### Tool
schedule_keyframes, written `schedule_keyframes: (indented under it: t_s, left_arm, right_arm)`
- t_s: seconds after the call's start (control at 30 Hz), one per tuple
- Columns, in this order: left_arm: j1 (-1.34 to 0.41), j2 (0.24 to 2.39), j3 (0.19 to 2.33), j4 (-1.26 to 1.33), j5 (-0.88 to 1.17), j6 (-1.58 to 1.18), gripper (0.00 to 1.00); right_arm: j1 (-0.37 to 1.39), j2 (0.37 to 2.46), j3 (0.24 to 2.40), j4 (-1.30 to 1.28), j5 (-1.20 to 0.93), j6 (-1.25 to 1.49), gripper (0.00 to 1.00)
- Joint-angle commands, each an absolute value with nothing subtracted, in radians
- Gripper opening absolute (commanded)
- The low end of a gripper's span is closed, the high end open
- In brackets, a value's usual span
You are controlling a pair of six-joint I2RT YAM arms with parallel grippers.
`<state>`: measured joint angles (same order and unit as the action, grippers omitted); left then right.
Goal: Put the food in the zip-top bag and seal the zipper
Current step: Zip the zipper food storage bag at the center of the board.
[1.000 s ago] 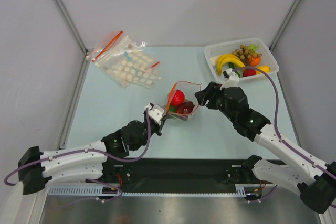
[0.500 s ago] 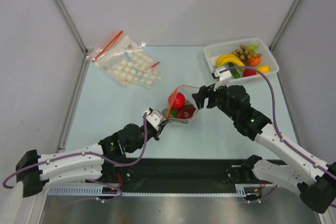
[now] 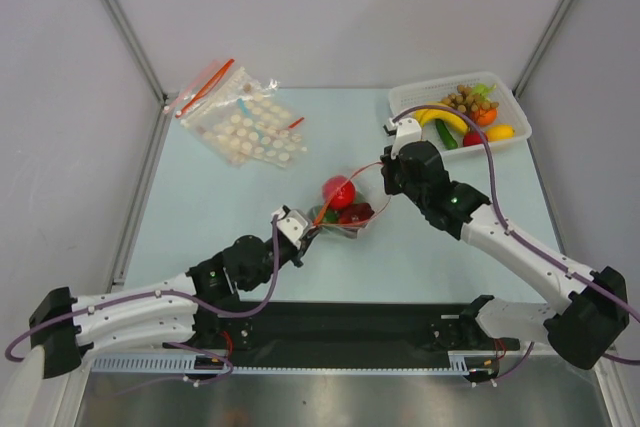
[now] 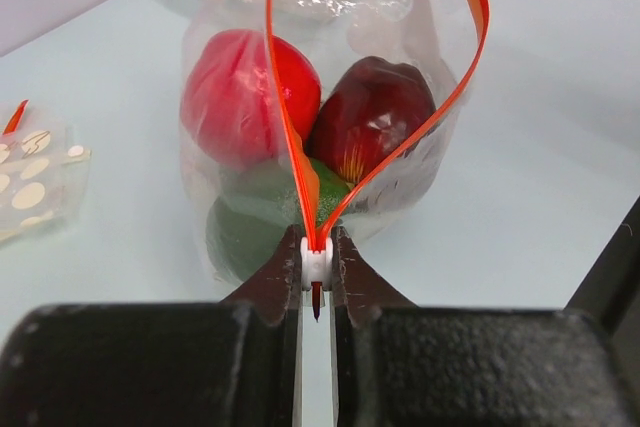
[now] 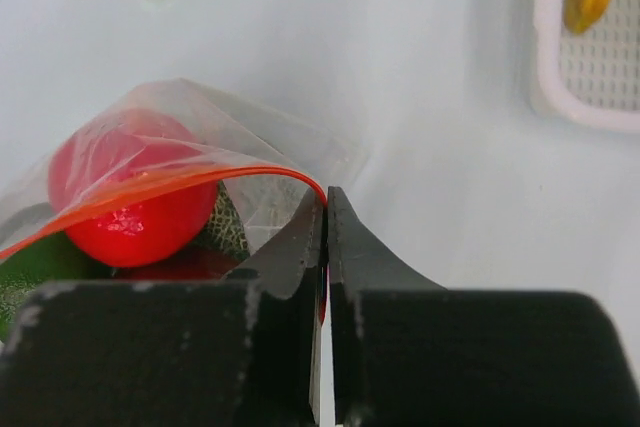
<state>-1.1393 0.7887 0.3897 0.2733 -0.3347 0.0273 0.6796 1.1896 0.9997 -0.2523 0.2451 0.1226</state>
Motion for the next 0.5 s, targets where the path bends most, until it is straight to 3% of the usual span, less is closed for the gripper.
schedule_keyframes:
  t_s: [0.0,0.23,0.47]
  left_arm:
    - [-1.108,0.787,0.399,0.37,-0.315,0.037,0.0]
    - [-0.977,0.91,0.535,0.385,-0.125,0.021,0.0]
    - [-0.798,0.925,0.541,0.468,0.207,-0.038,0.0]
  right_arm:
    - [0.676,1.152,1.026,-0.298,0.373,0.21,0.0]
    - [0.729,1.025,0.96,-0.313,0.517,0.258,0.0]
    - [0.865,1.026,1.031,-0.485,0.692,0.281,0.01]
